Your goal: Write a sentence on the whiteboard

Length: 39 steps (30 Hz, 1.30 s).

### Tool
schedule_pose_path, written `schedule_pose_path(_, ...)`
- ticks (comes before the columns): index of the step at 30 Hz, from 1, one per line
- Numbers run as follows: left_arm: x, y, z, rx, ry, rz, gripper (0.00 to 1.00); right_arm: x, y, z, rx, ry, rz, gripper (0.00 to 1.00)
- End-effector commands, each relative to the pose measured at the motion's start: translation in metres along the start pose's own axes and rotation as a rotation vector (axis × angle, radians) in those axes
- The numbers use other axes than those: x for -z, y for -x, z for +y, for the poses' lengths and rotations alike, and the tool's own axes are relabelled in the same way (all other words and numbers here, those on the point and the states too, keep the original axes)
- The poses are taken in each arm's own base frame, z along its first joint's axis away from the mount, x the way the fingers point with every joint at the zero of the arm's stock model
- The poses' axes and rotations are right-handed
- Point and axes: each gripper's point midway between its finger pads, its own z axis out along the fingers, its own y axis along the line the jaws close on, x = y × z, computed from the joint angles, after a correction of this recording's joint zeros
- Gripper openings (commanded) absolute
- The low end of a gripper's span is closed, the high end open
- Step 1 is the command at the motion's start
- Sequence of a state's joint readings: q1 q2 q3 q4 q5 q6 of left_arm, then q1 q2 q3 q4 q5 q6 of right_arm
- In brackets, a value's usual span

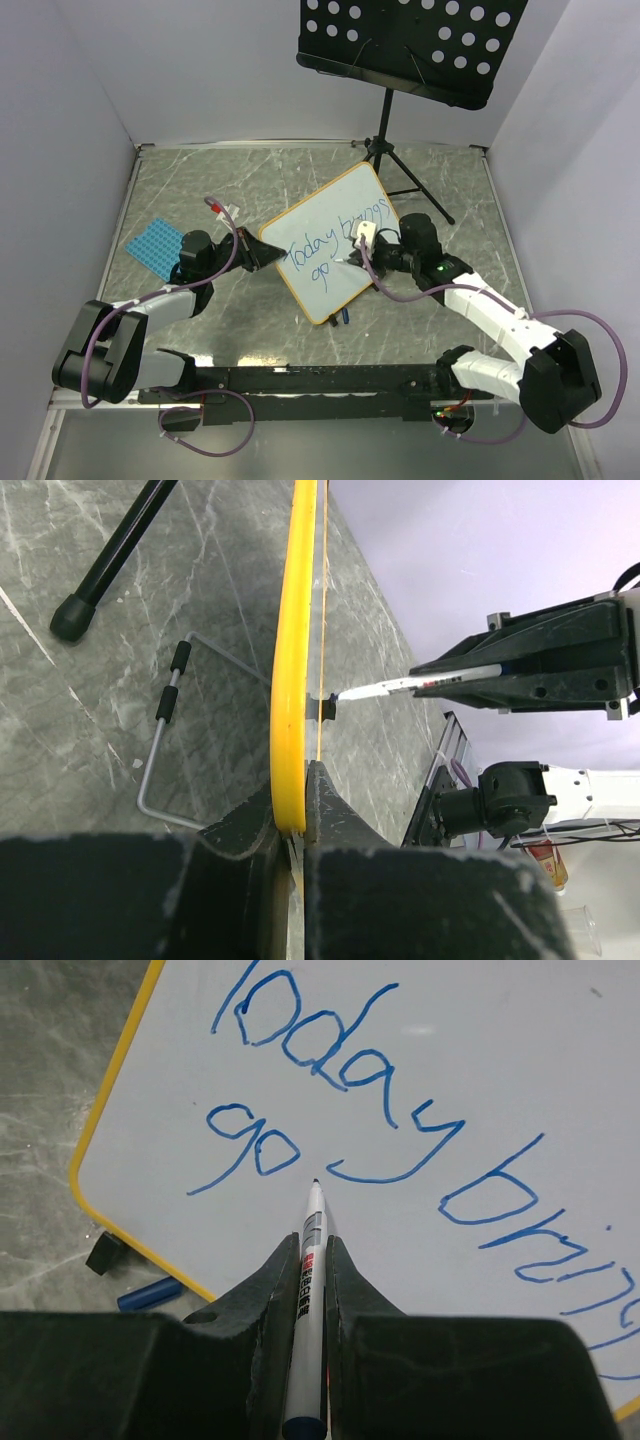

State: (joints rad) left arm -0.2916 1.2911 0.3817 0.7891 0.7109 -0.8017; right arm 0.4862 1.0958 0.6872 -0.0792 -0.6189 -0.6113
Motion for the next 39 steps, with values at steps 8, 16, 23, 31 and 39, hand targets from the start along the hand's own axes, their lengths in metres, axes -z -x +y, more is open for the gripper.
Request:
schedule_pose_path(8,0.005,-0.03,0.0,-0.066,-0.042,0.108,0.01,-0.009,0.004,0.001,-0.009,0.039,-0.013,0.0)
schedule_pose_path(16,0.005,-0.029,-0.001,-0.068,-0.043,0.106,0.01,-0.009,0.007,-0.009,-0.015,-0.029,-0.023,0.0)
schedule_pose_path(23,0.005,-0.03,-0.001,-0.067,-0.043,0.107,0.01,-0.006,0.007,-0.019,-0.015,-0.077,-0.015,0.0)
schedule_pose_path(31,0.005,-0.03,-0.001,-0.068,-0.043,0.107,0.01,0.001,-0.003,-0.025,-0.037,-0.099,0.022,0.0)
schedule_pose_path(39,0.005,-0.029,-0.001,-0.07,-0.044,0.106,0.01,0.005,-0.01,-0.021,-0.036,-0.074,0.043,0.0)
